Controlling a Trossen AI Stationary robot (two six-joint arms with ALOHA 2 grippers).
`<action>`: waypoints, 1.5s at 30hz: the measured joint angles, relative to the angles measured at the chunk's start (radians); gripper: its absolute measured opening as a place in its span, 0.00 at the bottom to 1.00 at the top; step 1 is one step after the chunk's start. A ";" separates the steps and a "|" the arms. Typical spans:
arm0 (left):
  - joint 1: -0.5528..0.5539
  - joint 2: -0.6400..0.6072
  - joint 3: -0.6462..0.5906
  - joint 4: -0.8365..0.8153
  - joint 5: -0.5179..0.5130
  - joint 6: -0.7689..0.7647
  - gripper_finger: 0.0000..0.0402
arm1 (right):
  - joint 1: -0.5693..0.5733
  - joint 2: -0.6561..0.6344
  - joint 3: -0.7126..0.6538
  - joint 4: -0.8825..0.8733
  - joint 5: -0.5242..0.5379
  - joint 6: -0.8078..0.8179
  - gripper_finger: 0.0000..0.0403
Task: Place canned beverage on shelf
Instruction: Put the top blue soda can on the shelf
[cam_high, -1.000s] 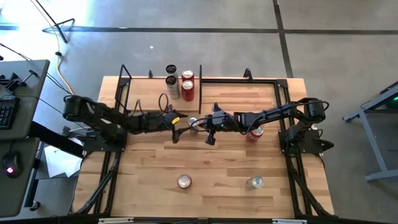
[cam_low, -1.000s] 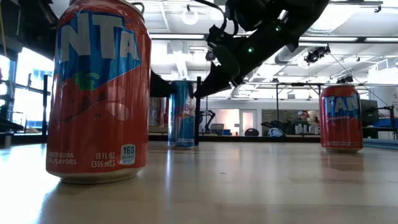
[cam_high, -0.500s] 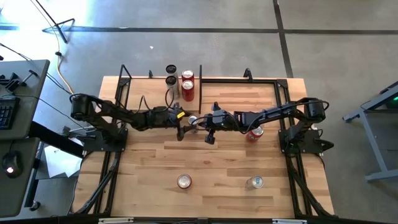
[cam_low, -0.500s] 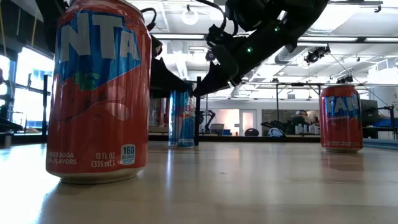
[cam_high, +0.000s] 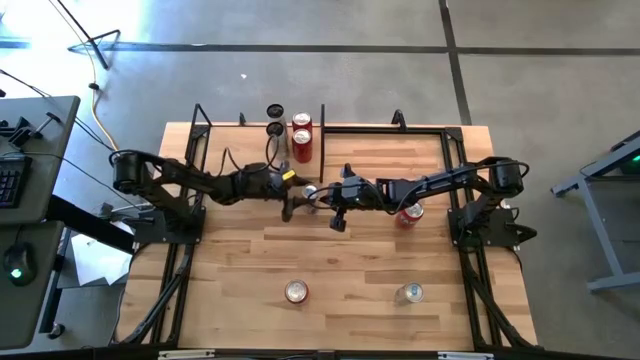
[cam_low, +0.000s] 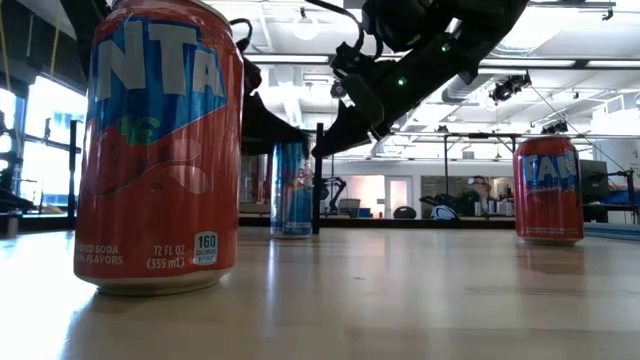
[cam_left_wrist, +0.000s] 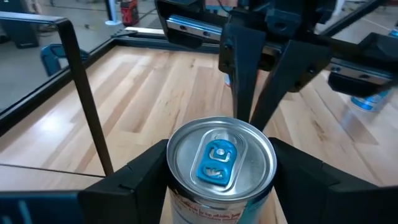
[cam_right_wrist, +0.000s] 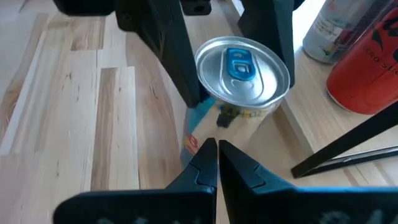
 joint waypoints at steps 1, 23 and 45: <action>0.008 -0.008 0.000 -0.011 0.016 0.005 0.56 | 0.000 0.000 0.000 -0.002 0.000 0.000 0.00; 0.375 -0.812 -0.002 -0.849 0.282 0.297 0.56 | 0.001 0.000 0.000 -0.026 -0.022 -0.009 0.00; 0.783 -0.647 -0.005 -0.762 0.367 0.439 0.56 | 0.001 0.000 0.000 -0.021 -0.053 -0.042 0.00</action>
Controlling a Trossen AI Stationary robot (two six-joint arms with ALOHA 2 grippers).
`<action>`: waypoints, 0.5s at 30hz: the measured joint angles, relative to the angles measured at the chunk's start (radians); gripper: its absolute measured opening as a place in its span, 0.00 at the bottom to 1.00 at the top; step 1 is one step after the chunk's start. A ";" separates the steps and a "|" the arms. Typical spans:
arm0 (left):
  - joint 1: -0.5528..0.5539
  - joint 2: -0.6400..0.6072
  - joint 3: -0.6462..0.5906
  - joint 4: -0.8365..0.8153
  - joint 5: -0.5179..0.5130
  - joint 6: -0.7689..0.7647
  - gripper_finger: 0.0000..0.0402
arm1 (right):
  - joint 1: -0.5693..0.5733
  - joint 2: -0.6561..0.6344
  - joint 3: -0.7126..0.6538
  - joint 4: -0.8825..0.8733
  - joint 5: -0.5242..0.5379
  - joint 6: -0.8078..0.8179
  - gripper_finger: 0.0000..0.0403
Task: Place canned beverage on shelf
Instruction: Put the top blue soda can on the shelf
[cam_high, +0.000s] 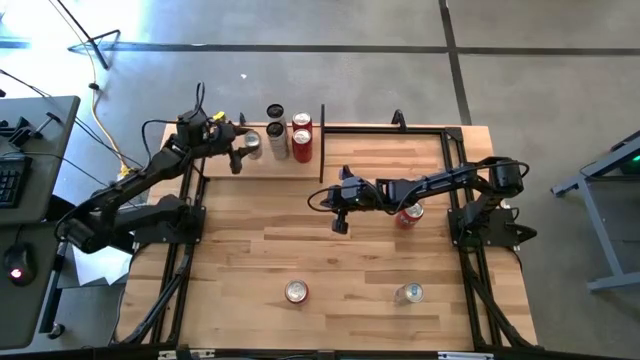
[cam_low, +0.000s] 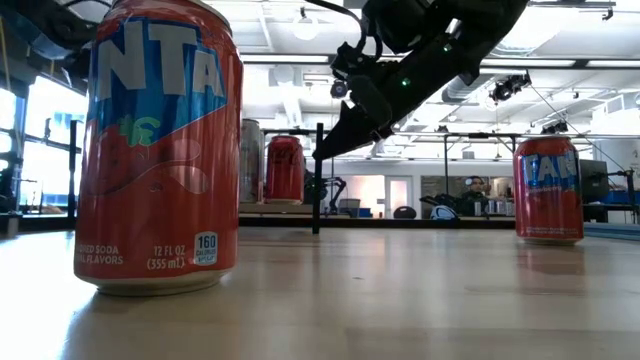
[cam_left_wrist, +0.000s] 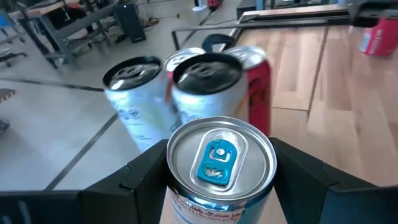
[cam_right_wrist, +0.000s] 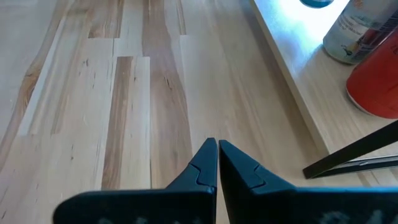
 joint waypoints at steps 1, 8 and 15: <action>0.011 0.015 0.000 0.013 0.014 0.000 0.56 | 0.000 0.000 0.000 0.000 0.000 0.001 0.00; 0.064 0.134 0.000 0.129 0.063 -0.007 0.56 | 0.000 0.000 0.000 0.000 0.000 0.016 0.00; 0.074 0.212 0.004 0.194 0.060 0.015 0.56 | 0.000 0.000 0.000 0.001 0.000 0.026 0.00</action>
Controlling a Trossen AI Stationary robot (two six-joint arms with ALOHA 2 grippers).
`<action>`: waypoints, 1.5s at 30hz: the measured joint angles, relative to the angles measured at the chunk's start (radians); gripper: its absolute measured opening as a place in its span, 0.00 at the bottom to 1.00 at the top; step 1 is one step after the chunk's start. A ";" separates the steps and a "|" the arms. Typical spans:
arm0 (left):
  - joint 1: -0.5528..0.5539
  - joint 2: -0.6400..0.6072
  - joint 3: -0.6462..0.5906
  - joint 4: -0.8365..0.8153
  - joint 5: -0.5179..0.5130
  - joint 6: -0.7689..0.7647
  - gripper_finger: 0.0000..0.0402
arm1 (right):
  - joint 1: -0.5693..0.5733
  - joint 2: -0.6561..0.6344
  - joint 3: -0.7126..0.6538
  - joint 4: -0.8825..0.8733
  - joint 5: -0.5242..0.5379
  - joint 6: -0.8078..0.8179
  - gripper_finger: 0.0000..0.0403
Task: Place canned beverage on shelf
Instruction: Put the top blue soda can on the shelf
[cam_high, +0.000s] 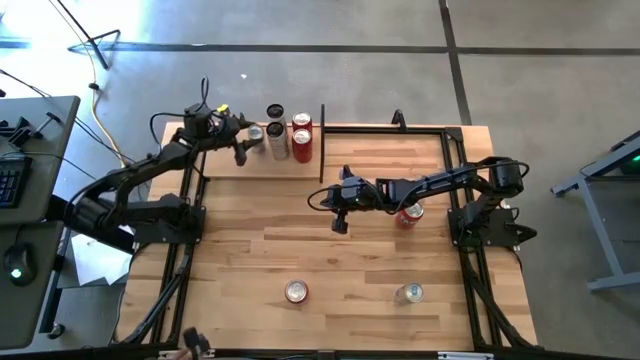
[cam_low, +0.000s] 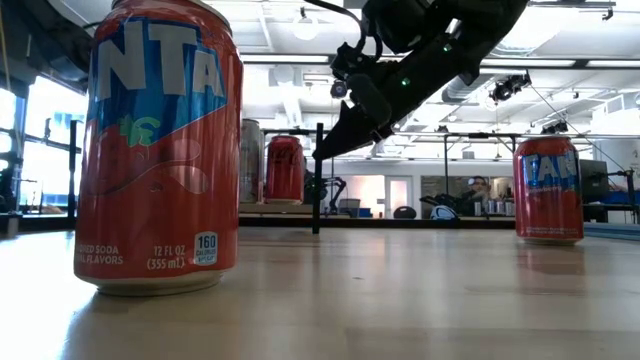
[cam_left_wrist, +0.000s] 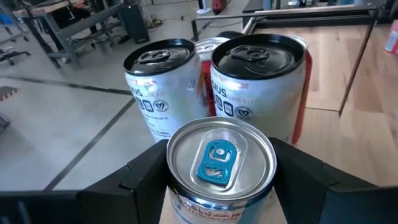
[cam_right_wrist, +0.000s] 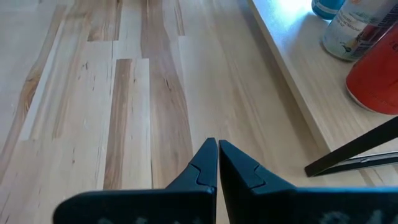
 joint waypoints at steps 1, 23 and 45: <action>0.000 0.004 0.000 0.008 -0.005 -0.001 0.58 | 0.000 0.000 0.000 0.001 0.000 0.001 0.00; 0.030 -0.022 -0.003 0.127 -0.192 -0.100 0.71 | 0.000 0.000 0.000 0.008 0.000 0.043 0.00; -0.173 -0.311 -0.006 -0.115 -0.315 -0.254 0.40 | 0.000 0.000 0.000 0.007 0.001 0.034 0.00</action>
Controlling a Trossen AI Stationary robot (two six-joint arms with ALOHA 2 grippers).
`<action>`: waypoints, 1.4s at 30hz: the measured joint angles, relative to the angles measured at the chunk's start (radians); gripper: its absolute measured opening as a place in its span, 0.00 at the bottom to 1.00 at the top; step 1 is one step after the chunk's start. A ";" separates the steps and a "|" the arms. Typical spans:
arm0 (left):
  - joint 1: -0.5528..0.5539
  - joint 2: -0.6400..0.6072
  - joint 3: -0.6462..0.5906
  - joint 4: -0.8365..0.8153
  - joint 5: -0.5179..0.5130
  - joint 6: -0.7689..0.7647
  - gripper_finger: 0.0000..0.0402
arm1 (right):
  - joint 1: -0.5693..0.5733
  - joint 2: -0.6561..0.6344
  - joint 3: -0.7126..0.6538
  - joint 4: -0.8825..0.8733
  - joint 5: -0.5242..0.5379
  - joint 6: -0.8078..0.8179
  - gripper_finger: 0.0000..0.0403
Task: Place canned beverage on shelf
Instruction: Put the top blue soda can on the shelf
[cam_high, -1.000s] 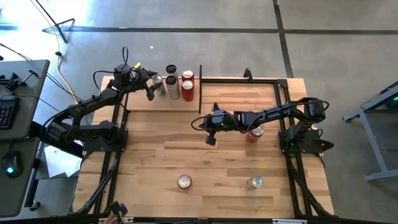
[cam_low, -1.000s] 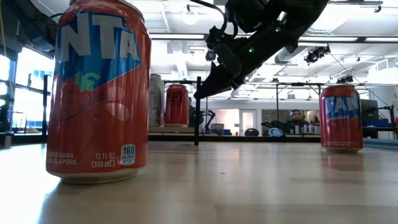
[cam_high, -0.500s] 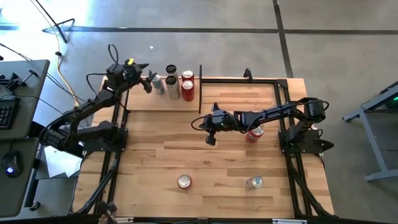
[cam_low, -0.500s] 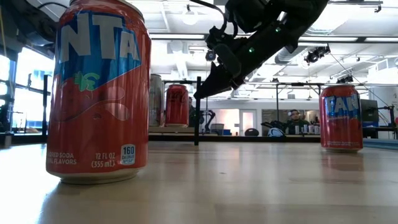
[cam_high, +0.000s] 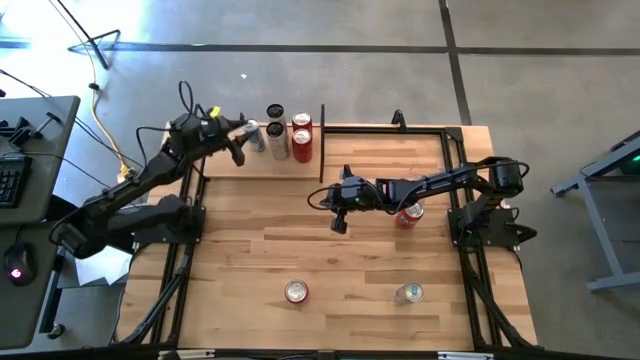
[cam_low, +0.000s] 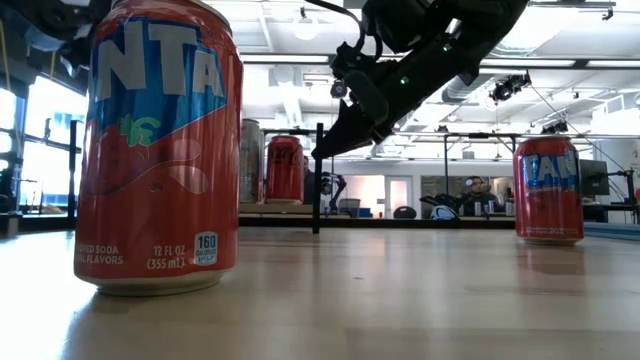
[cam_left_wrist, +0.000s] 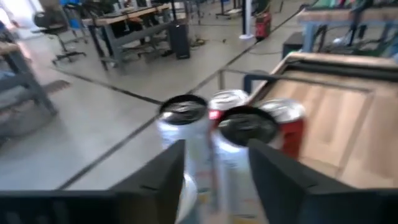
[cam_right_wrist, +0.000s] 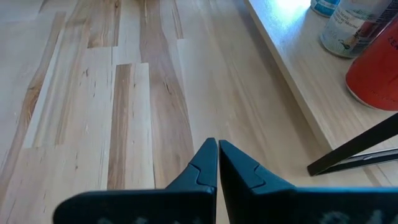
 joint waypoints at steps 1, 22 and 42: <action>-0.029 -0.008 -0.007 0.001 -0.013 -0.022 0.34 | 0.000 0.000 0.000 0.000 0.000 -0.006 0.00; -0.138 -0.005 -0.270 0.231 -0.616 -0.381 0.00 | 0.000 0.000 0.000 -0.004 0.000 -0.028 0.00; 0.017 0.187 -0.175 0.388 -0.393 -0.288 0.00 | 0.000 0.000 0.000 -0.009 0.000 -0.051 0.00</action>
